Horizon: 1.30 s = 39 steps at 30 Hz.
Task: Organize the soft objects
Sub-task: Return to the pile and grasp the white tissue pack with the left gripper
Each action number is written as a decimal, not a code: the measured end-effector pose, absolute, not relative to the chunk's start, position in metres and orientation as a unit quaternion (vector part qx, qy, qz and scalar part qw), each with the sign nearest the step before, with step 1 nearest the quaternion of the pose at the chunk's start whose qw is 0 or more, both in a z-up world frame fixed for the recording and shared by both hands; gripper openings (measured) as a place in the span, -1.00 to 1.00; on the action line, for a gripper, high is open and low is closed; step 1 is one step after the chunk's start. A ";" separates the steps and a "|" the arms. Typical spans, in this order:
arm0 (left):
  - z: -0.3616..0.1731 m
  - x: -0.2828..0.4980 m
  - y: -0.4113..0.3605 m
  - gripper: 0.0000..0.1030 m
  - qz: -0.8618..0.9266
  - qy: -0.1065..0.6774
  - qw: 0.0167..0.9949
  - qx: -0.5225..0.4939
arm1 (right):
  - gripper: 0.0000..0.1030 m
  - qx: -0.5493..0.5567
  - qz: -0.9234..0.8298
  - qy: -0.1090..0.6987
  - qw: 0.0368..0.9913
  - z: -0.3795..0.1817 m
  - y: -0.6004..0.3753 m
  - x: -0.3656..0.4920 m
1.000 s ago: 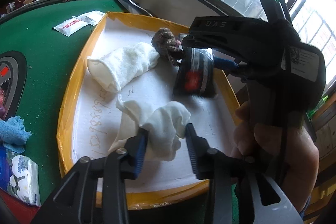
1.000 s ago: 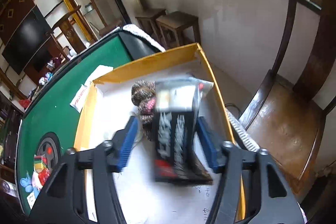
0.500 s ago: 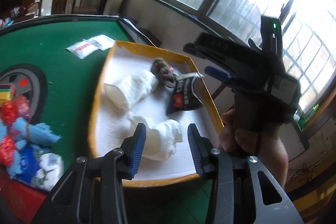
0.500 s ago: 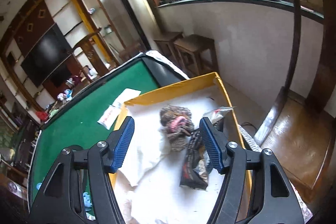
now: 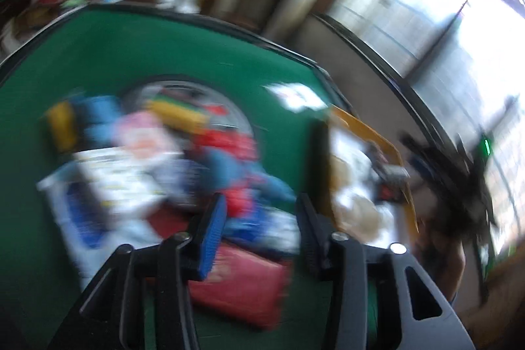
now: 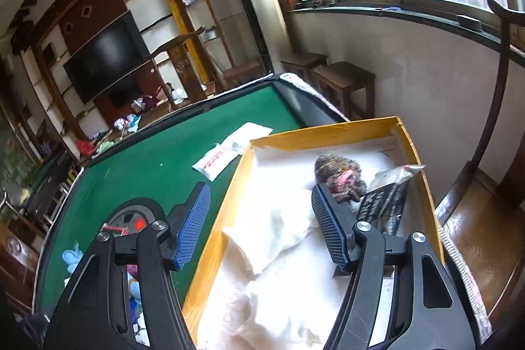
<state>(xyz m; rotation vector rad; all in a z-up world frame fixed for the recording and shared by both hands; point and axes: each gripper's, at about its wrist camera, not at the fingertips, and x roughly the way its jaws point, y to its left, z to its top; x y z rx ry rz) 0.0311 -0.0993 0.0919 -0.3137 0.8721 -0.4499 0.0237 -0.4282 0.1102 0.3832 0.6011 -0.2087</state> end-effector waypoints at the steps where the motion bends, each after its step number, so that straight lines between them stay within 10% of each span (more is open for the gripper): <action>1: 0.091 0.033 -0.082 0.10 -0.196 0.419 0.871 -0.165 | 0.26 0.188 -0.099 0.295 0.931 0.110 -0.427 0.024; 16: 0.036 0.076 -0.006 0.08 -0.027 0.493 0.830 -0.262 | 0.26 0.178 -0.081 0.296 0.935 0.111 -0.409 0.023; 19: 0.033 0.082 -0.007 -0.47 -0.033 0.468 0.841 -0.268 | 0.26 0.174 -0.073 0.294 0.937 0.111 -0.404 0.024; 39: 0.060 0.057 0.014 -0.53 -0.113 0.377 0.883 -0.257 | 0.10 0.055 0.209 0.403 0.889 0.057 -0.223 0.040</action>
